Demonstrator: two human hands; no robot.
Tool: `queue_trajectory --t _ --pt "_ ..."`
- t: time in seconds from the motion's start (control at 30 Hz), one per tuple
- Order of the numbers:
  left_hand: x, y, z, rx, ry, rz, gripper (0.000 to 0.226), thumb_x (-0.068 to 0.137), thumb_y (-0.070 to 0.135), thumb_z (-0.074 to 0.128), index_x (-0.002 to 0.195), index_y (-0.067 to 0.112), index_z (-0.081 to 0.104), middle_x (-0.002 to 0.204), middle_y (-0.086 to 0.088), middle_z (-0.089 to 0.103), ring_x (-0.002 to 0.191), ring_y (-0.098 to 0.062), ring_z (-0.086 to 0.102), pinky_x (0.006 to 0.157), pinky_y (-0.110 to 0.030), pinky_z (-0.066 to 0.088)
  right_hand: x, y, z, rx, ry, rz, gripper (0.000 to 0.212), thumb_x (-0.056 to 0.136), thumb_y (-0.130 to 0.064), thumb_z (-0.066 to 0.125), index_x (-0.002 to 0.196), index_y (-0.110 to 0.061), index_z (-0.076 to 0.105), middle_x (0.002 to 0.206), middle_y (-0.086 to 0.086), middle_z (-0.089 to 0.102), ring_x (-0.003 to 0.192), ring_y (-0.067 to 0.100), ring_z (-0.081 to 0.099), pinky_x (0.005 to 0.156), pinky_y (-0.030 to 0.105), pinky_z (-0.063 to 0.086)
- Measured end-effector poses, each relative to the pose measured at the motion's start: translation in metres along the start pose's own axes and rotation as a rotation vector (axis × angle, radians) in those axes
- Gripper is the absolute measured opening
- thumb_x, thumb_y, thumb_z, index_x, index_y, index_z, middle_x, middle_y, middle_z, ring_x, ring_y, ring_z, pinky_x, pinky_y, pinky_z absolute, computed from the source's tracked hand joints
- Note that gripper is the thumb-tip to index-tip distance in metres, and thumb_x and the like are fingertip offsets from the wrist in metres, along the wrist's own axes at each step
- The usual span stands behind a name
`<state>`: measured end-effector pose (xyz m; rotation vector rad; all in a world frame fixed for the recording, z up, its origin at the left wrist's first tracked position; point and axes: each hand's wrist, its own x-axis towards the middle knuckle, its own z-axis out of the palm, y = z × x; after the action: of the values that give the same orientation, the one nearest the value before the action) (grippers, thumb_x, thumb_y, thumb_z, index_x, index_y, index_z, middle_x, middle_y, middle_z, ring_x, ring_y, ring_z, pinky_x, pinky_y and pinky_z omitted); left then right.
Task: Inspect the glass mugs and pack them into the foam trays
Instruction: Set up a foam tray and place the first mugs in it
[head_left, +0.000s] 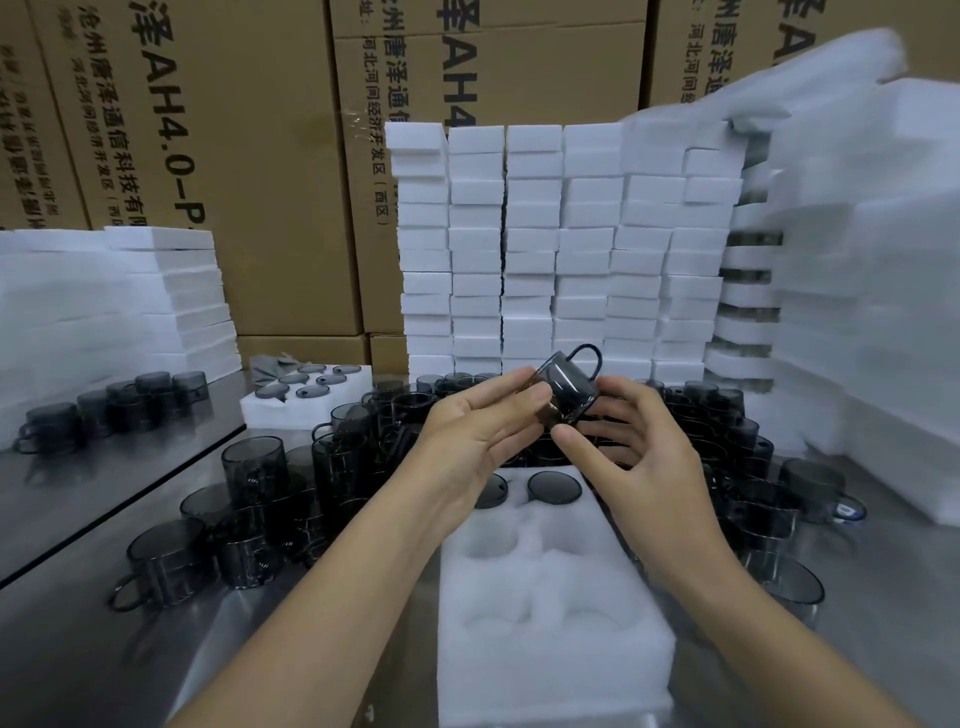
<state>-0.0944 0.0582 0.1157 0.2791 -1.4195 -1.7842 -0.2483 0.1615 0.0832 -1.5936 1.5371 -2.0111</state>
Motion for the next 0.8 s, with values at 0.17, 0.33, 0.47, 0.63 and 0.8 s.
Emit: queue_trajectory --t 0.17,0.33,0.47,0.63,0.8 --pt "-0.001 0.001 0.002 0.040 -0.025 0.005 0.062 0.087 0.027 0.088 0.143 0.012 0.066 0.135 -0.009 0.074 0.127 -0.023 0.071 0.098 -0.027 0.059 0.002 -0.003 -0.002 0.020 0.017 -0.005 0.043 0.086 -0.037 0.089 0.124 -0.039 0.068 0.120 -0.013 0.075 0.115 0.010 0.071 0.095 0.037 0.059" --pt "-0.004 0.007 0.003 0.173 -0.055 0.037 0.055 0.092 0.044 0.080 0.144 0.032 0.067 0.141 0.002 0.071 0.132 -0.009 0.065 0.095 -0.028 0.052 0.007 -0.016 -0.003 0.344 -0.022 0.218 0.034 0.088 -0.054 0.071 0.108 -0.029 0.083 0.109 0.000 0.081 0.104 0.014 0.076 0.082 0.032 0.056" --pt "-0.005 0.004 0.007 0.292 -0.030 0.040 0.057 0.086 0.056 0.079 0.139 0.038 0.069 0.139 0.008 0.072 0.131 -0.007 0.064 0.096 -0.034 0.045 0.009 -0.019 -0.001 0.404 -0.106 0.353 0.046 0.091 -0.063 0.060 0.104 -0.027 0.085 0.111 0.009 0.081 0.099 0.018 0.078 0.079 0.031 0.057" --pt "-0.003 0.001 0.005 0.295 0.042 0.090 0.055 0.077 0.058 0.084 0.126 0.035 0.075 0.127 0.011 0.076 0.122 -0.004 0.068 0.101 -0.036 0.044 0.009 -0.018 0.000 0.425 -0.153 0.415 0.069 0.090 -0.074 0.062 0.115 -0.011 0.079 0.108 0.012 0.082 0.092 0.018 0.078 0.069 0.024 0.059" --pt "-0.003 -0.001 0.006 0.281 0.078 0.126 0.056 0.073 0.057 0.088 0.117 0.027 0.072 0.121 0.003 0.080 0.114 -0.009 0.073 0.098 -0.034 0.047 0.007 -0.018 0.003 0.431 -0.179 0.415 0.071 0.085 -0.071 0.058 0.120 -0.011 0.075 0.107 0.013 0.081 0.091 0.021 0.077 0.068 0.028 0.060"
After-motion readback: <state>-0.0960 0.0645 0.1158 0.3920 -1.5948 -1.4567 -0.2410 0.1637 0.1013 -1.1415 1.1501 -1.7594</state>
